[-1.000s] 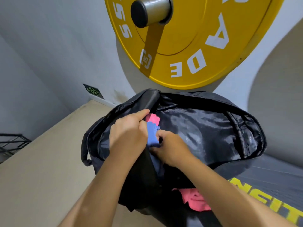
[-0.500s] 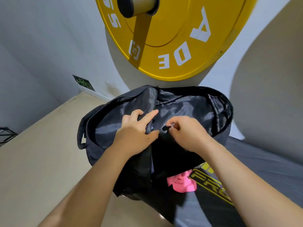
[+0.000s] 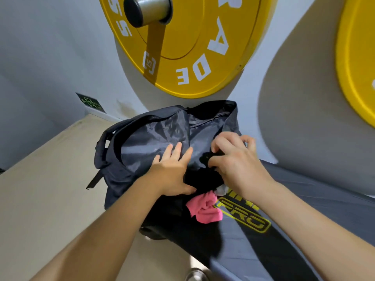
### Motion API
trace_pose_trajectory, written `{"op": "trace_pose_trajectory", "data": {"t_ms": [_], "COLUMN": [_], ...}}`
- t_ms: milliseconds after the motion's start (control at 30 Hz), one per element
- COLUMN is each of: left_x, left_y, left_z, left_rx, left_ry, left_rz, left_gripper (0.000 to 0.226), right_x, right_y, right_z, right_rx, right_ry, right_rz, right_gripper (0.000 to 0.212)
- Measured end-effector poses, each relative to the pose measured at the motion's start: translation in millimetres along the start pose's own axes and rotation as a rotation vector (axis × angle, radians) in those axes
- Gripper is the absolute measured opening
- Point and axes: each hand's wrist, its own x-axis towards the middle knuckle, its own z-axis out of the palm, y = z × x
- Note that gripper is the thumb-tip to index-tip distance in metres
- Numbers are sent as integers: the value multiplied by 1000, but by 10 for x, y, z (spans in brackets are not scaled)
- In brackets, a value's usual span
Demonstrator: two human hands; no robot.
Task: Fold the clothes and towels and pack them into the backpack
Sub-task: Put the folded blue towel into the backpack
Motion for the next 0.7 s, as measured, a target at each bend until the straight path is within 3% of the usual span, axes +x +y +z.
{"op": "trace_pose_trajectory", "data": {"t_ms": [100, 200, 267, 367, 400, 467, 567, 633, 700], "left_x": [-28, 36, 28, -8, -10, 1, 55, 69, 76], "left_y": [168, 336, 303, 120, 85, 71, 51, 48, 85], "left_z": [-135, -90, -86, -86, -69, -15, 14, 11, 2], "left_rx": [-253, -214, -213, -334, -346, -335, -324, -283, -220], "left_ry": [-88, 259, 387, 527, 576, 614, 637, 651, 663], "left_rz": [9, -13, -41, -106, -131, -186, -237, -259, -265], "left_gripper": [90, 33, 23, 23, 22, 25, 28, 29, 30], "right_x": [65, 160, 187, 27, -52, -214, -356, -383, -388], "right_y": [-6, -7, 40, 298, 376, 382, 202, 80, 13], "right_z": [4, 55, 0, 64, 152, 398, 763, 943, 1056], "right_rx": [139, 290, 445, 691, 788, 884, 1011, 1003, 881], "right_ry": [56, 167, 344, 617, 573, 267, -159, -204, -161], "right_rz": [52, 107, 259, 680, 831, 1012, 1068, 1066, 1098], "right_gripper": [18, 14, 11, 18, 21, 28, 48, 48, 19]}}
